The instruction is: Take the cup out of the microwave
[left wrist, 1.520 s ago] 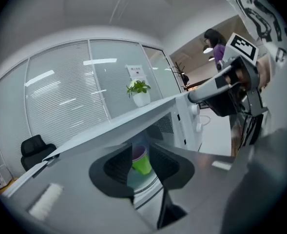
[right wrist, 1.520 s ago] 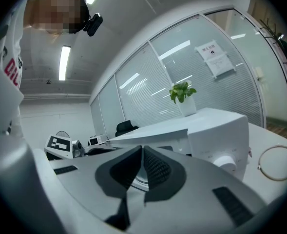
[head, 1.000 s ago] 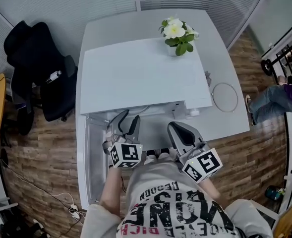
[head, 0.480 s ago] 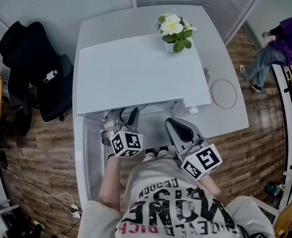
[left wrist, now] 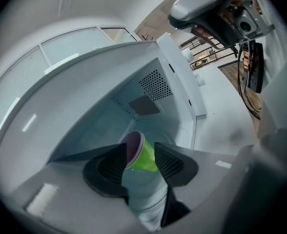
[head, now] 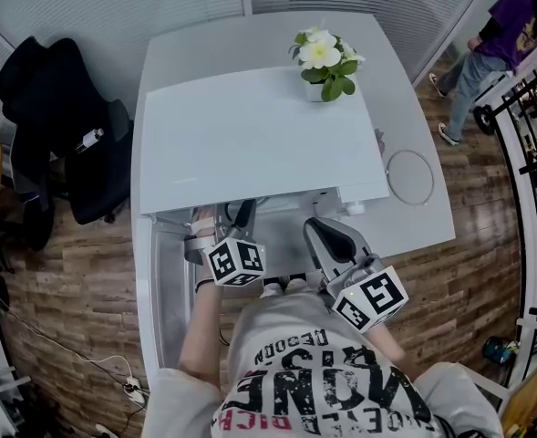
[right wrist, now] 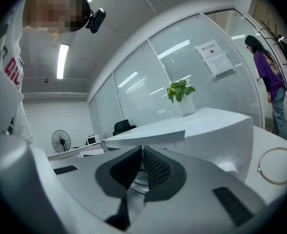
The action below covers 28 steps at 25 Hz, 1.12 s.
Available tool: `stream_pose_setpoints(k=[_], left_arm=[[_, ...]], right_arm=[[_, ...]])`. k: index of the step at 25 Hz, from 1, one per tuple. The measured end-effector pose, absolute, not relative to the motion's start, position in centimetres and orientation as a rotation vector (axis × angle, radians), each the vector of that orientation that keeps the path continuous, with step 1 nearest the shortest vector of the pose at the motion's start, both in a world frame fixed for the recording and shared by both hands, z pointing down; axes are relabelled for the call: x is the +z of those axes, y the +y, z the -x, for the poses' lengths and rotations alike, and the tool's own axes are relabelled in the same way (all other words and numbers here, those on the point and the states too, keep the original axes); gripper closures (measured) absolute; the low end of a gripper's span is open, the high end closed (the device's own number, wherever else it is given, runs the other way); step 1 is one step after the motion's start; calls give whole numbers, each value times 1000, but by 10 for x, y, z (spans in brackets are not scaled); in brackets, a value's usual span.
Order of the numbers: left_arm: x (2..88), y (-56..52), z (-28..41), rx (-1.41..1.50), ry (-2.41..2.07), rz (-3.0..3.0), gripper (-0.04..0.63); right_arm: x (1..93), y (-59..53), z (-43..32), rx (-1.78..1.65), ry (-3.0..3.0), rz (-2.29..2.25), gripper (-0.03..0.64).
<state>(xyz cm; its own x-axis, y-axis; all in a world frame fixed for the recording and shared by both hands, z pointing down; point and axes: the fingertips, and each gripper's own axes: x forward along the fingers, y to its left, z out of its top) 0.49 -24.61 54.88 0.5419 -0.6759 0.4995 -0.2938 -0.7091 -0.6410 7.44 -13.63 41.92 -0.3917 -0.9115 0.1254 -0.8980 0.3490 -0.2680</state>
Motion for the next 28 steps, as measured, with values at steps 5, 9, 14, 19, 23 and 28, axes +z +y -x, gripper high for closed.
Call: stream_pose_setpoints(k=[5, 9, 14, 19, 23, 28], left_arm=[[557, -251, -10, -1112, 703, 2251, 411], [561, -250, -9, -1168, 648, 2231, 415], [566, -247, -7, -1212, 601, 2212, 479], [573, -243, -5, -1248, 561, 2230, 543], [576, -241, -4, -1273, 532, 2230, 555], [575, -240, -4, -1278, 523, 2243, 557]], right_arm=[[420, -137, -78, -464, 2532, 1723, 594], [421, -137, -80, -470, 2525, 1736, 594], [421, -137, -82, -472, 2520, 1741, 594], [422, -138, -83, -479, 2513, 1745, 594], [422, -139, -83, -478, 2509, 1747, 594], [421, -139, -83, -478, 2509, 1749, 594]])
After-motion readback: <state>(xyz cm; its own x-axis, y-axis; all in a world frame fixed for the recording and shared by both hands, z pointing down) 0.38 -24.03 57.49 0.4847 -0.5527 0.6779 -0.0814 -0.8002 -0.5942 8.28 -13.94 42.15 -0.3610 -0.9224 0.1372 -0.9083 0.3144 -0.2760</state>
